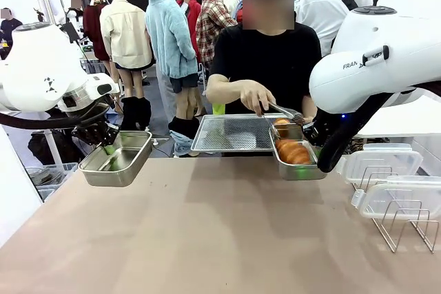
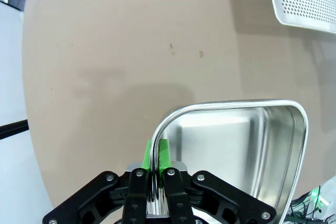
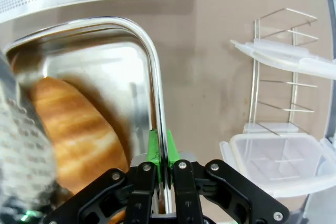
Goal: Place the bread in airtight containers.
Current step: Once an object is inside an Airtight Container , place the container in the center of the table.
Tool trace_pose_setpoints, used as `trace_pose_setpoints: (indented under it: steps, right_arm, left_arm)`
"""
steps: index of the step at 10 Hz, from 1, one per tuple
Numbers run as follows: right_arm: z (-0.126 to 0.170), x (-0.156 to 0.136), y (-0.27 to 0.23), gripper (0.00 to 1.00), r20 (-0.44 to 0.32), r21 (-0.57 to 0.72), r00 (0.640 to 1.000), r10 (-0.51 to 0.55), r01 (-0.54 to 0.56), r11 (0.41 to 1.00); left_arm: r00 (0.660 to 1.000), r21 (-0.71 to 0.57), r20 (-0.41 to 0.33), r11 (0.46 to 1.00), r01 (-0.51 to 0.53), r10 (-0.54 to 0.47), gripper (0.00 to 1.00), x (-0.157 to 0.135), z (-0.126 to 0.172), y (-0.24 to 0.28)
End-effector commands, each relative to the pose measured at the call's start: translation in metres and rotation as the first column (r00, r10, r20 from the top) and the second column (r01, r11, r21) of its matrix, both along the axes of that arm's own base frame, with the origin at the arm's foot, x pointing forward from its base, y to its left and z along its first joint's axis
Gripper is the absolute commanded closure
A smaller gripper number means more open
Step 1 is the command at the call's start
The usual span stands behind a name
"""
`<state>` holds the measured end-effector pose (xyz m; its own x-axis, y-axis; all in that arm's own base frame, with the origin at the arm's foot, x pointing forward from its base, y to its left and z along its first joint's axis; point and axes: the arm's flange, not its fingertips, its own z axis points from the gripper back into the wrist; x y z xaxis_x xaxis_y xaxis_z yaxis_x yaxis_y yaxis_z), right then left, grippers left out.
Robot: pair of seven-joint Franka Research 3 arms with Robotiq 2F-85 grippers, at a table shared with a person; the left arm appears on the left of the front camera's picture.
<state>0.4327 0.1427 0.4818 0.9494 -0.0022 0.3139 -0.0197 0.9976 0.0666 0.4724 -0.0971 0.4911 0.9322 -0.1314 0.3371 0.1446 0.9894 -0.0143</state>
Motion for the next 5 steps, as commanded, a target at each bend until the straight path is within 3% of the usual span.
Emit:
trace_pose_setpoints:
  steps: [1, 5]
  right_arm:
    - [-0.0004, -0.002, -0.0002, 1.0, 0.021, 0.004, 1.0, 0.008, -0.008, 1.0]
    - [-0.0004, -0.002, -0.0002, 1.0, 0.021, 0.004, 1.0, 0.008, -0.008, 1.0]
  left_arm:
    - [1.0, 0.003, 0.023, 1.0, 0.01, -0.01, 1.0, 0.0005, 0.0005, 0.0013]
    - [1.0, 0.003, 0.023, 1.0, 0.01, -0.01, 1.0, 0.0005, 0.0005, 0.0013]
